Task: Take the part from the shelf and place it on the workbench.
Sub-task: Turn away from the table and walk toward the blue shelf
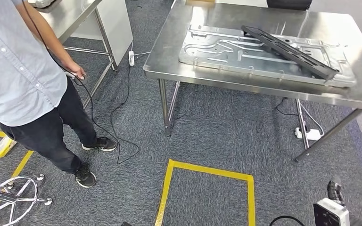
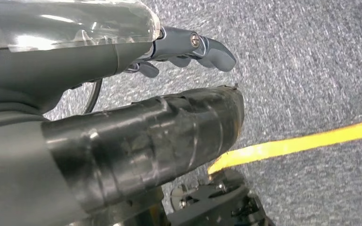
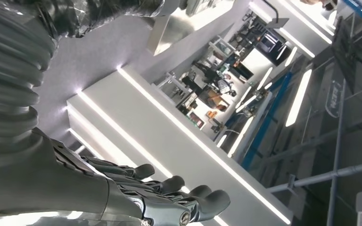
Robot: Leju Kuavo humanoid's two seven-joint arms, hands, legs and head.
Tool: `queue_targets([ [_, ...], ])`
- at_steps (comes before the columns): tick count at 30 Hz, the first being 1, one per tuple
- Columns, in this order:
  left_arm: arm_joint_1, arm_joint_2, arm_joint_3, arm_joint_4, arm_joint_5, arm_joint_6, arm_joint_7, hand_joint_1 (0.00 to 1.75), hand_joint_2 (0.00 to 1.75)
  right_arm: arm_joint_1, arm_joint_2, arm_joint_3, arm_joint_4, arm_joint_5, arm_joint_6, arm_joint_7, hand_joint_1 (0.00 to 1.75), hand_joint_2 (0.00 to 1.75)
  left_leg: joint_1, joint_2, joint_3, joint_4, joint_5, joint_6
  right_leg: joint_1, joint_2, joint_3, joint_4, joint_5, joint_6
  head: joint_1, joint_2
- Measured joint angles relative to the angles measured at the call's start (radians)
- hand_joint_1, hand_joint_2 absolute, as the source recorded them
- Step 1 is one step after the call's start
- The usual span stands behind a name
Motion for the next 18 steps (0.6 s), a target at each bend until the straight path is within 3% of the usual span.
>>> queue_targets([
  [1,0.001,0.0,0.001,0.0,0.0,0.0,0.0,0.0,0.0,0.0,0.0,0.0,0.0,0.0,0.0,0.0,0.0,1.75,0.002,-0.002,-0.008,0.01,-0.013,-0.005,-0.001,-0.001,-0.009,-0.002,0.008,-0.01,-0.001,0.0],
  [3,0.003,0.0,0.003,0.0,0.0,0.0,0.001,0.0,0.0,0.0,0.001,0.001,0.0,0.0,0.0,0.0,0.0,1.75,0.006,-0.005,-0.032,0.075,-0.087,-0.012,-0.002,-0.005,-0.028,-0.005,0.027,-0.027,-0.001,0.0],
  [5,0.005,0.0,0.004,0.0,0.0,0.0,0.001,0.0,0.0,0.001,0.002,0.002,0.001,0.001,0.0,0.0,0.0,1.75,0.007,-0.005,-0.061,0.19,-0.178,-0.016,0.002,-0.006,-0.051,-0.004,0.045,-0.034,-0.002,0.0],
  [6,0.004,0.0,0.004,0.0,0.0,0.0,0.001,0.0,0.0,0.001,0.003,0.002,0.001,0.001,0.0,0.0,0.0,1.75,0.007,-0.005,-0.067,0.24,-0.199,-0.017,0.004,-0.007,-0.064,-0.003,0.054,-0.035,-0.002,0.0],
  [7,0.004,0.0,0.004,0.0,0.0,0.0,0.001,0.0,0.0,0.001,0.003,0.002,0.002,0.001,0.0,0.0,0.0,1.75,0.007,-0.005,-0.06,0.264,-0.197,-0.017,0.005,-0.007,-0.077,0.0,0.063,-0.034,-0.002,0.0],
  [8,0.004,0.001,0.004,0.0,0.0,0.0,0.001,0.0,0.0,0.001,0.003,0.002,0.003,0.001,0.0,0.0,0.0,1.75,0.007,-0.005,-0.037,0.256,-0.176,-0.016,0.006,-0.007,-0.091,0.004,0.072,-0.033,-0.002,0.0],
  [10,0.003,0.001,0.005,0.0,0.0,0.0,0.001,0.0,0.0,0.001,0.003,0.002,0.004,0.001,0.0,0.0,0.0,1.75,0.007,-0.005,0.053,0.15,-0.124,-0.011,0.007,-0.007,-0.115,0.014,0.085,-0.028,-0.002,0.0],
  [12,0.0,0.001,0.005,0.0,0.0,0.0,0.001,0.0,0.0,0.001,0.003,0.002,0.004,0.001,0.0,0.0,0.0,1.75,0.004,-0.006,0.14,0.019,-0.118,-0.005,0.009,-0.008,-0.13,0.023,0.098,-0.018,-0.002,0.0],
  [13,-0.001,0.002,0.005,0.0,0.0,0.0,0.001,0.0,0.0,0.001,0.003,0.002,0.004,0.001,0.0,0.0,0.0,1.75,0.002,-0.007,0.158,-0.018,-0.126,-0.003,0.009,-0.009,-0.135,0.025,0.105,-0.013,-0.002,0.0],
  [16,-0.001,0.001,0.005,0.0,0.001,0.0,0.001,0.0,0.0,0.002,0.003,0.002,0.004,0.001,0.0,0.0,0.0,1.75,0.002,-0.005,0.152,-0.042,-0.119,0.014,0.009,-0.01,-0.144,0.028,0.117,0.003,-0.001,0.0],
  [18,0.001,0.001,0.006,0.0,0.001,-0.001,0.002,0.0,0.0,0.004,0.003,0.002,0.005,0.001,0.0,0.001,0.0,1.75,0.005,0.0,0.135,-0.048,-0.098,0.033,0.007,-0.006,-0.164,0.079,0.057,0.011,0.0,0.0],
])
